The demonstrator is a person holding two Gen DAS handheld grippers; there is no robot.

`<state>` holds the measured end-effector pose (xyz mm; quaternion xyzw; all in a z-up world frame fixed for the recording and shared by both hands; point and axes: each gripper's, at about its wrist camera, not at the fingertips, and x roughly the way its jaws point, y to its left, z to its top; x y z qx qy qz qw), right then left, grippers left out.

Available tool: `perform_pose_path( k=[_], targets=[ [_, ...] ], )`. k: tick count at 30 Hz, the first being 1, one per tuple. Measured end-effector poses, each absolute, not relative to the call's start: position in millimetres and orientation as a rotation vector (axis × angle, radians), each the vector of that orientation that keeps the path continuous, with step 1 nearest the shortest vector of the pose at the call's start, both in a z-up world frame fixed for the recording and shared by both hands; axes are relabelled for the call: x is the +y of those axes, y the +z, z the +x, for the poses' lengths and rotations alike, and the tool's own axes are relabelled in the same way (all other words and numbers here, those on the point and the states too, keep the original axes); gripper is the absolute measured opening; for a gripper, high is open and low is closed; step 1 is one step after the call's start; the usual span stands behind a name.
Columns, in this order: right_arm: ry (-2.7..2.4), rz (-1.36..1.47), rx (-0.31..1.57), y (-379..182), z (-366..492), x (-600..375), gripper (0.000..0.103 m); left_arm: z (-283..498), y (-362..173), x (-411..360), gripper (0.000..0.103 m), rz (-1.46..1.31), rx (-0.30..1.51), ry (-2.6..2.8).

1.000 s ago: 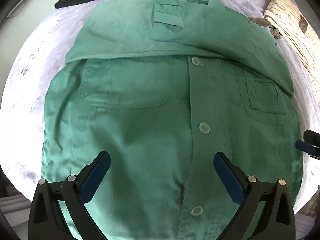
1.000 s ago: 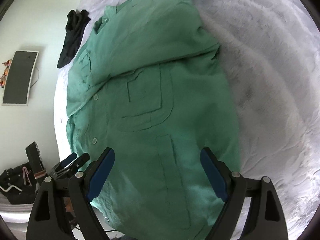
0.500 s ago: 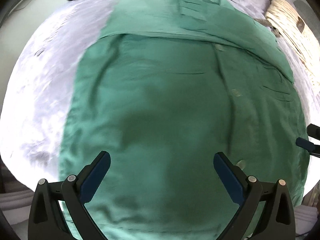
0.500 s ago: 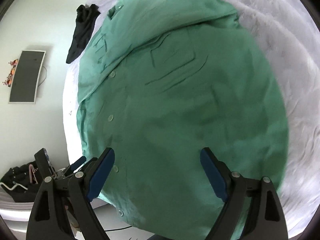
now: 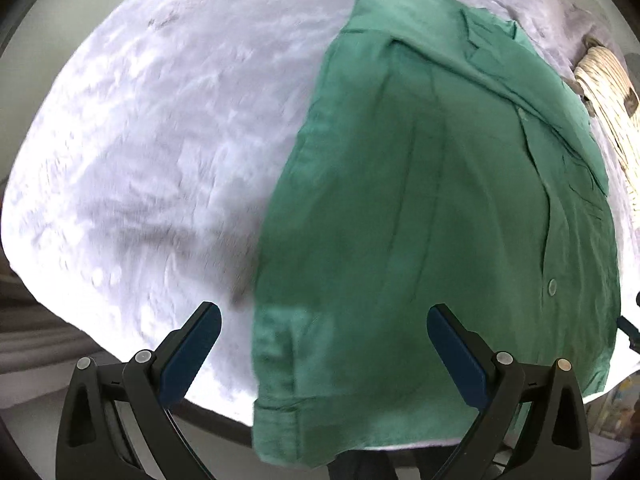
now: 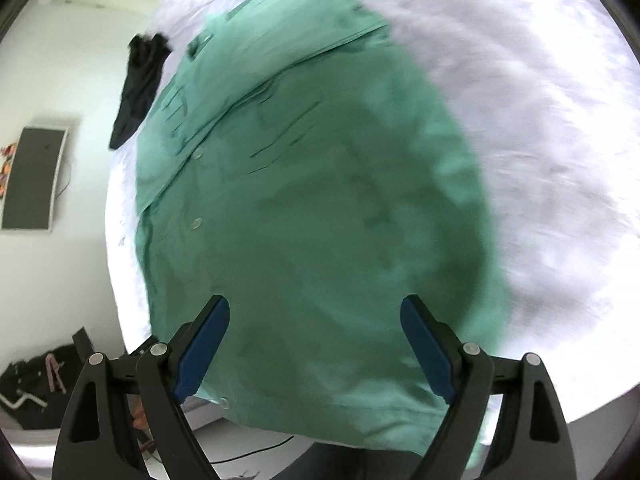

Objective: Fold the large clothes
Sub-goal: 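Grasp the green jacket hem with the left gripper while the right grasps beside it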

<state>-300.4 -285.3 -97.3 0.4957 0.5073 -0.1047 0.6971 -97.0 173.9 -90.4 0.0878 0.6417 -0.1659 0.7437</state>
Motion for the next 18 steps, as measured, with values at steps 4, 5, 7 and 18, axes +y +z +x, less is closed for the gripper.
perform_pose_path(
  k=[4,5,7,18],
  targets=[
    [-0.356,1.113,1.138,-100,-335,-299,0.090,-104,-109,190,0.103,0.112,1.506,-0.420],
    [-0.381,1.118,1.144,-102,-343,-301,0.090,-106,-114,194,0.103,0.105,1.524,-0.428],
    [-0.415,1.139,1.166,-110,-360,-305,0.090,-106,-120,193,0.103,0.125,1.530,-0.433],
    [-0.188,1.416,1.128,-138,-372,-286,0.090,-106,-127,185,0.103,0.079,1.549,-0.405]
  ],
)
